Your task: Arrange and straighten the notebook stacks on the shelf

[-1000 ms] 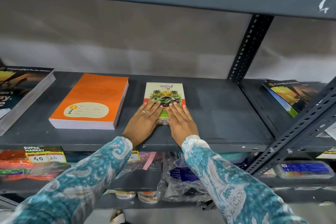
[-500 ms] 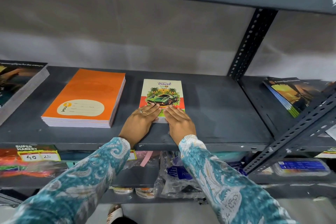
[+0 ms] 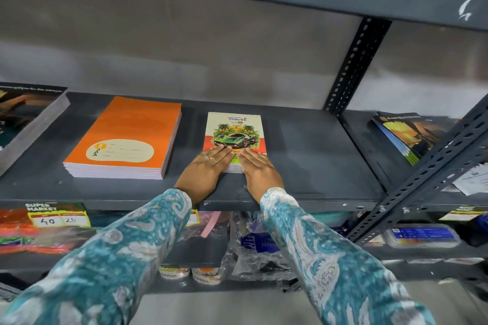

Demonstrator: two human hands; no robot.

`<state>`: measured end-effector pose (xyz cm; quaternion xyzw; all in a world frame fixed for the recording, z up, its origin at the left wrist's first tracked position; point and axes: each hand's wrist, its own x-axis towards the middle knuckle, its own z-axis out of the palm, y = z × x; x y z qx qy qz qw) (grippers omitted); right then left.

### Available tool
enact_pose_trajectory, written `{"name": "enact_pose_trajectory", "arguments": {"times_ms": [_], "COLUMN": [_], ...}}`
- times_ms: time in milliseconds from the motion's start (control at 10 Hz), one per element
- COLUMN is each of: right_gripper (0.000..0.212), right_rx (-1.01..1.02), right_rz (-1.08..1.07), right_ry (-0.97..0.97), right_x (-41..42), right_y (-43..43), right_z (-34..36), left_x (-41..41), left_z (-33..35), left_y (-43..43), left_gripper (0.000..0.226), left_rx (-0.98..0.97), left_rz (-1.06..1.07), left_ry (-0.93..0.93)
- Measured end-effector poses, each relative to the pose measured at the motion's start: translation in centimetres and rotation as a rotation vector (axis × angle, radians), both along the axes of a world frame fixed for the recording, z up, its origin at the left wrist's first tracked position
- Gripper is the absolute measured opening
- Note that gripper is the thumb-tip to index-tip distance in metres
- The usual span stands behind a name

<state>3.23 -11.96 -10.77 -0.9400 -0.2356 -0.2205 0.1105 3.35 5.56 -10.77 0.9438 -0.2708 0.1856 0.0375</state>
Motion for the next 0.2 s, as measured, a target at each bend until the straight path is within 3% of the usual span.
{"name": "enact_pose_trajectory", "arguments": {"times_ms": [100,200], "right_gripper": [0.048,0.033], "right_rx": [-0.022,-0.037], "right_rz": [-0.010,-0.052], "right_ry": [-0.014,-0.113], "right_x": [0.1,-1.5], "right_y": [-0.2,0.5], "right_z": [0.4,0.3], "left_x": [-0.4,-1.8], "left_z": [0.5,1.0], "left_y": [0.0,0.2], "left_gripper": [0.054,0.051], "left_rx": [0.021,-0.072], "left_rz": [-0.005,0.120], "left_ry": [0.008,-0.042]}}
